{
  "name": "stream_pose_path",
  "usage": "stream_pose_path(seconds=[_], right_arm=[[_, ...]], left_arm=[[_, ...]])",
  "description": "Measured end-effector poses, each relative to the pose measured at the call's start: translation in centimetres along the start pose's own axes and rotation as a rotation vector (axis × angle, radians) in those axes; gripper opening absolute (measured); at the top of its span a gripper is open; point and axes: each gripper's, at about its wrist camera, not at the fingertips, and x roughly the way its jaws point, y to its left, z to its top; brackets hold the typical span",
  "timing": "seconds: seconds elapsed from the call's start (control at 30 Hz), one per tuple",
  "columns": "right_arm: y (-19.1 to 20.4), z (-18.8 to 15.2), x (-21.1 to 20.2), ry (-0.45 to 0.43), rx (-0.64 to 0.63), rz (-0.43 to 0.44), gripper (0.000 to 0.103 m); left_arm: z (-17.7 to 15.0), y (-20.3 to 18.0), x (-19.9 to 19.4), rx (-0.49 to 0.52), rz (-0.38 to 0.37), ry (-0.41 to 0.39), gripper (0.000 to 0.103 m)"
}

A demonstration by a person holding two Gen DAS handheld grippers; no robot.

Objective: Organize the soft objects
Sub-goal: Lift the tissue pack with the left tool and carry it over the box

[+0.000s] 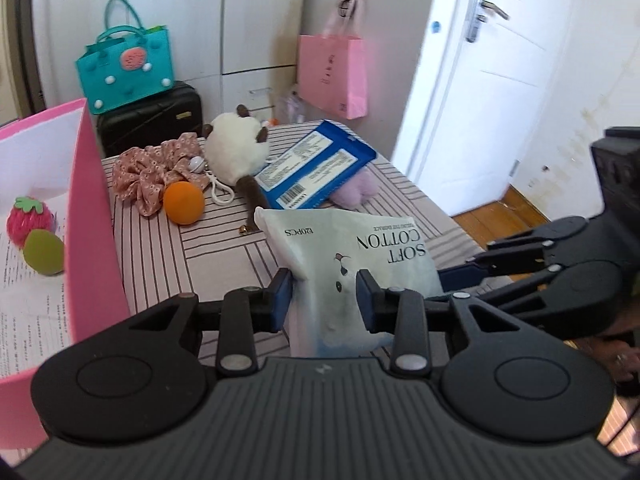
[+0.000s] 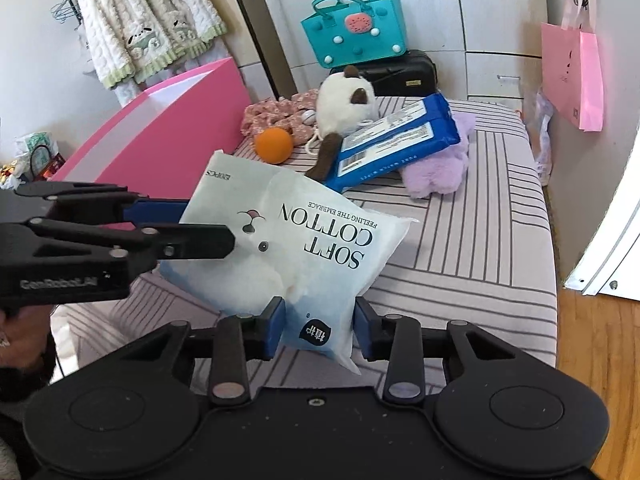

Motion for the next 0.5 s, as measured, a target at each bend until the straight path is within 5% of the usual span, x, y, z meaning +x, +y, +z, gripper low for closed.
stream_pose_path(seconds=[0.5], right_arm=[[5.8,0.8,-3.8,-0.012,-0.173,0.019,0.046]], left_arm=[[-0.8,0.9,-6.5,0.049,-0.017,0.057,0.033]])
